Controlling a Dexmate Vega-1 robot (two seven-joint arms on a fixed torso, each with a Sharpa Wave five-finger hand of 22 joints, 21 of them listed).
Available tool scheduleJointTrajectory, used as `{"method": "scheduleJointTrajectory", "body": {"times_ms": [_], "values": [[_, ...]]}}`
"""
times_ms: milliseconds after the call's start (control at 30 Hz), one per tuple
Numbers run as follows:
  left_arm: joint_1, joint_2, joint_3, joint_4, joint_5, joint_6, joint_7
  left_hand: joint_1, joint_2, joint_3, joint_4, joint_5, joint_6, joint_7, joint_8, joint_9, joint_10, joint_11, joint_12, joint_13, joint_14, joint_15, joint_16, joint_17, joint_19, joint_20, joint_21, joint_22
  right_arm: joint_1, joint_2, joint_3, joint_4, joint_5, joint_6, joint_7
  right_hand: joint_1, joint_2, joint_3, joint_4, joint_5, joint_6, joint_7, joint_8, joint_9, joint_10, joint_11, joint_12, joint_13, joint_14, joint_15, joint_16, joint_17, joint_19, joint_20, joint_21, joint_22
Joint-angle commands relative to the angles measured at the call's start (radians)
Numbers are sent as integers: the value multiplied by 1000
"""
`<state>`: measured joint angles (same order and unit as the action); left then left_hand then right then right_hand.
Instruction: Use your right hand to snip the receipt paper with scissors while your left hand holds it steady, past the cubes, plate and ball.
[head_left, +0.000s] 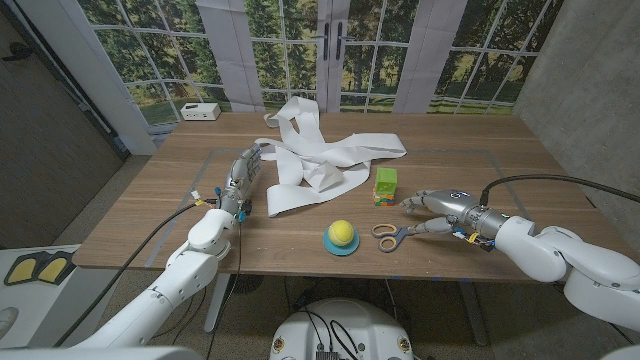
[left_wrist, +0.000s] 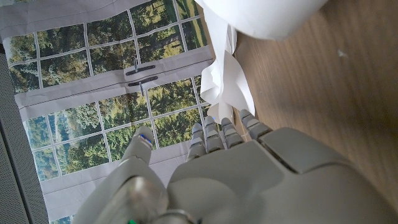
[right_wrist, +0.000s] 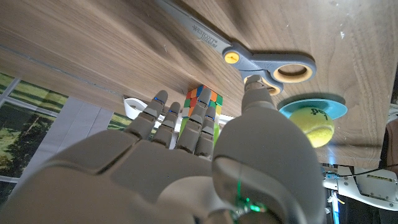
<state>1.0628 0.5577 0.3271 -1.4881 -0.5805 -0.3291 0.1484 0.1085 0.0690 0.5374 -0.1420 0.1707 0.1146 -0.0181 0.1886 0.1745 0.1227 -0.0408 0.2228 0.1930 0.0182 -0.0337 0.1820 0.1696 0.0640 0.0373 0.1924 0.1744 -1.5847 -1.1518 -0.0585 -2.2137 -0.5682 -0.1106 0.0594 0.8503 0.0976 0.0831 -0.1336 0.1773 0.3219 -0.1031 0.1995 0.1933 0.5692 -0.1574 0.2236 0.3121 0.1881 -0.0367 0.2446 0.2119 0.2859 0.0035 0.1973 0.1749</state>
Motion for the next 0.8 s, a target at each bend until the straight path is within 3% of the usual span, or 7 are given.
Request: {"method": "scheduleJointTrajectory", "body": {"times_ms": [33,233,333,500,567,800], "values": [[2,-2,2,-4,1,2,5,7,-1,10,0,1,3,0,0,2,8,2,3,3,4,0,0,3,2,-5,4,2,9,-20,-23,5,10,0,-11,13,14,12,-7,3,-25,6,-6,2,-15,3,-2,14,-8,-126,4,2,-1,17,1,1],[2,-3,2,-5,2,2,8,7,-1,11,0,1,3,1,-1,2,8,2,2,3,4,0,0,3,2,-5,4,2,19,-32,-42,6,5,-11,-14,42,24,28,-18,7,-50,4,-8,2,-32,-1,-4,27,-20,-122,2,3,-13,33,-3,1],[2,-3,3,-4,2,4,8,7,0,11,0,1,-2,0,-3,2,9,1,2,3,4,0,0,3,2,-5,4,2,24,-41,-47,5,9,-15,-11,63,38,42,-20,12,-58,-2,-4,2,-42,-11,-3,39,-10,-145,10,7,-23,9,-4,2],[1,-6,5,-1,3,2,7,8,0,11,0,1,-5,2,-4,2,9,1,1,3,5,-1,0,3,3,-6,4,2,34,-55,-63,6,6,-24,-8,72,37,46,-21,15,-69,15,-5,2,-43,-2,1,48,-15,-132,11,9,-20,23,-2,2],[0,-7,6,0,3,2,7,8,0,11,0,1,-4,2,-4,2,9,1,2,3,5,-1,0,3,3,-6,4,2,43,-58,-71,11,13,-24,-4,76,42,51,-19,19,-77,11,-5,2,-49,-4,1,55,-22,-133,11,12,-28,14,-4,2],[3,-7,6,-1,5,1,11,9,2,12,0,1,-2,3,-3,2,11,2,1,3,6,1,0,3,3,-5,4,2,53,-80,-86,13,21,-31,-5,100,49,68,-23,42,-138,52,-15,1,-58,20,8,82,-33,-114,14,16,-29,43,-2,1]]}}
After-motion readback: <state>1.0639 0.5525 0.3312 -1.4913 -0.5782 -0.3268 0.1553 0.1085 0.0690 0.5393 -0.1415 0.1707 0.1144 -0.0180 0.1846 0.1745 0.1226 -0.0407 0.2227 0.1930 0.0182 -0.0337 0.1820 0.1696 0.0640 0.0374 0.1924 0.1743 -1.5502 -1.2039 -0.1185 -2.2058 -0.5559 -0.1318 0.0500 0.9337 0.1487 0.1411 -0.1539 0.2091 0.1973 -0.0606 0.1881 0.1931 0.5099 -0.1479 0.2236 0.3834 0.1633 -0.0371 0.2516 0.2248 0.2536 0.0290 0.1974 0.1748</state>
